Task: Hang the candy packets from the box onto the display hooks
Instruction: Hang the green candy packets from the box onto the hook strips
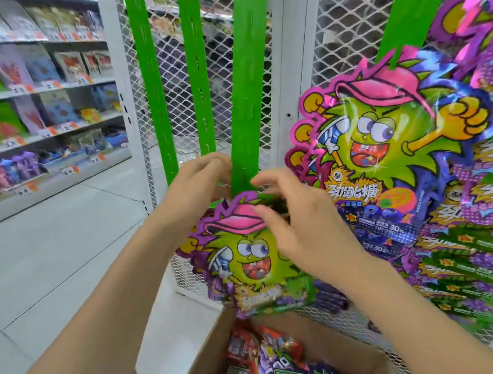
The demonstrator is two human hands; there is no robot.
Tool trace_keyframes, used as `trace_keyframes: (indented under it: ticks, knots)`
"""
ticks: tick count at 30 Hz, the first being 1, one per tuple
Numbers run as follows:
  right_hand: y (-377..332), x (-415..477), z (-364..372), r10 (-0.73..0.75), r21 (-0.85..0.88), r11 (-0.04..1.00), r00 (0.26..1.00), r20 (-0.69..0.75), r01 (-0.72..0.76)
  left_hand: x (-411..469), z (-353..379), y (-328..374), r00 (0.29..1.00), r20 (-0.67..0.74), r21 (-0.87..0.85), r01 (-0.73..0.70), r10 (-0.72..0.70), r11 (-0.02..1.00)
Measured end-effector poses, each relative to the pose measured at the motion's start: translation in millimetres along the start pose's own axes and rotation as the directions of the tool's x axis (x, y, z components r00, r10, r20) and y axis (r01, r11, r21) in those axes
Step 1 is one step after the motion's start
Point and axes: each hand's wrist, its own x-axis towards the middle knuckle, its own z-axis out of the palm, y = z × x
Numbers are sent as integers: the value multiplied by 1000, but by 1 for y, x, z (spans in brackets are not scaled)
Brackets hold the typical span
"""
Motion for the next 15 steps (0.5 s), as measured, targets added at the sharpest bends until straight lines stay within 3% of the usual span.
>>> trace_keyframes:
  ticks: [3, 7, 11, 15]
  knots:
    - [-3, 19, -1, 7, 14, 1000, 983, -186, -4, 0, -12, 8, 999, 49, 150, 8, -16, 989]
    - [-11, 35, -1, -10, 13, 1000, 931, -366, 16, -2, -17, 16, 993, 117, 225, -34, 8, 974]
    - [-15, 40, 1, 49, 9, 999, 899, -434, -50, -10, -16, 23, 974, 212, 192, -127, 85, 973]
    - [-18, 43, 1, 149, 66, 989, 893, -426, -134, -12, -14, 22, 982, 168, 171, -121, 92, 978]
